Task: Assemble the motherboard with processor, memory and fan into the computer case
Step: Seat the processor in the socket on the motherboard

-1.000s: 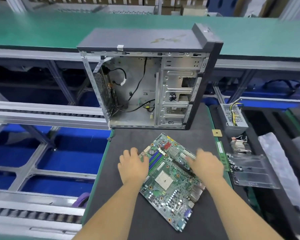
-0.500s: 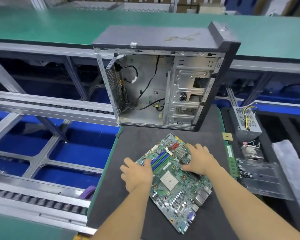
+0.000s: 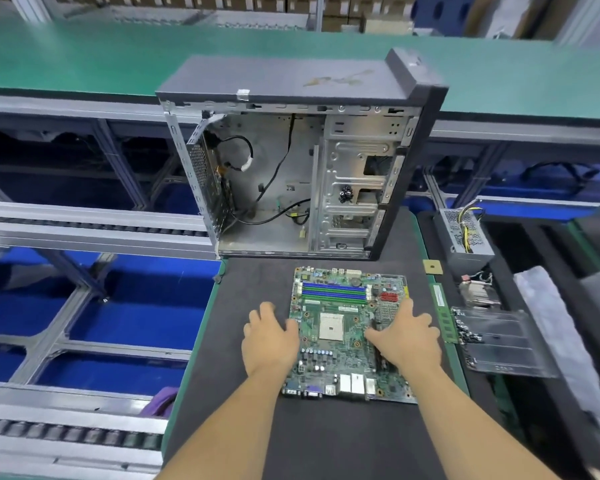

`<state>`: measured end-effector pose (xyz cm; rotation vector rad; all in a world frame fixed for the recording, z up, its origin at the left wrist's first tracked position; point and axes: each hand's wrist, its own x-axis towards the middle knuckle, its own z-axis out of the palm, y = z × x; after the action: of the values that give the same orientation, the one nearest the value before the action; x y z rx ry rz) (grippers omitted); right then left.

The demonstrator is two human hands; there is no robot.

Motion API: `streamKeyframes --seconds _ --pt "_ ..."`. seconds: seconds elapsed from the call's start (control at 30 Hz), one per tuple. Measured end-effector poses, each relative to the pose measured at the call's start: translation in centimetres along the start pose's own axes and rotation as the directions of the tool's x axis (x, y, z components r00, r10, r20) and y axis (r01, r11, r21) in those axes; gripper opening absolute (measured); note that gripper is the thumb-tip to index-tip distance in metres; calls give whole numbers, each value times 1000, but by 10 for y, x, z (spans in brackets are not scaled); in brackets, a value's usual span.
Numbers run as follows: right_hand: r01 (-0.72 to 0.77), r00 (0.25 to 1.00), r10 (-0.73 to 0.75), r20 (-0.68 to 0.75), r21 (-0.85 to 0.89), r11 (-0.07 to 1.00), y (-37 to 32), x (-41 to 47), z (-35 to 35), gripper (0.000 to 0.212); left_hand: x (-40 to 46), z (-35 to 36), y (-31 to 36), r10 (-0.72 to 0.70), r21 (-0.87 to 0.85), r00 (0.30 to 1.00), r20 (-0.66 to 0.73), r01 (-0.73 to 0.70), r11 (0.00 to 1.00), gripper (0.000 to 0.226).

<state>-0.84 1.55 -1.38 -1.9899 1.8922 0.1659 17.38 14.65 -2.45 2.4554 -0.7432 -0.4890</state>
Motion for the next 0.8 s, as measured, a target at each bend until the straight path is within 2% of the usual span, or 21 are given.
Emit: streamKeyframes --seconds 0.13,0.23,0.3,0.4,0.47,0.53,0.67,0.8 --pt "23 999 -22 40 -19 1000 -10 -6 5 91 6 7 -5 174 159 984 34 -177 971 38" --pt "19 998 -15 60 -62 998 -9 -2 1 87 14 9 -13 292 167 955 52 -296 940 48" --pt "71 997 -73 -12 -96 993 -2 8 -10 72 19 7 -26 337 94 939 64 -342 935 51" --pt "245 950 -257 -174 -86 966 11 35 -31 38 21 5 -45 366 -23 930 29 -365 931 48" --pt "279 934 -292 -208 -89 956 18 59 -45 27 20 6 -53 421 48 907 24 -421 906 46" --pt "260 938 -279 -207 -113 959 24 84 -56 30 22 8 -55 454 143 890 44 -455 879 49" --pt "250 943 -300 -144 -289 924 23 128 -62 51 23 11 -55 424 259 903 73 -428 866 52" --pt "270 960 -279 37 -402 875 18 163 -63 71 22 10 -54 403 279 911 91 -412 867 56"
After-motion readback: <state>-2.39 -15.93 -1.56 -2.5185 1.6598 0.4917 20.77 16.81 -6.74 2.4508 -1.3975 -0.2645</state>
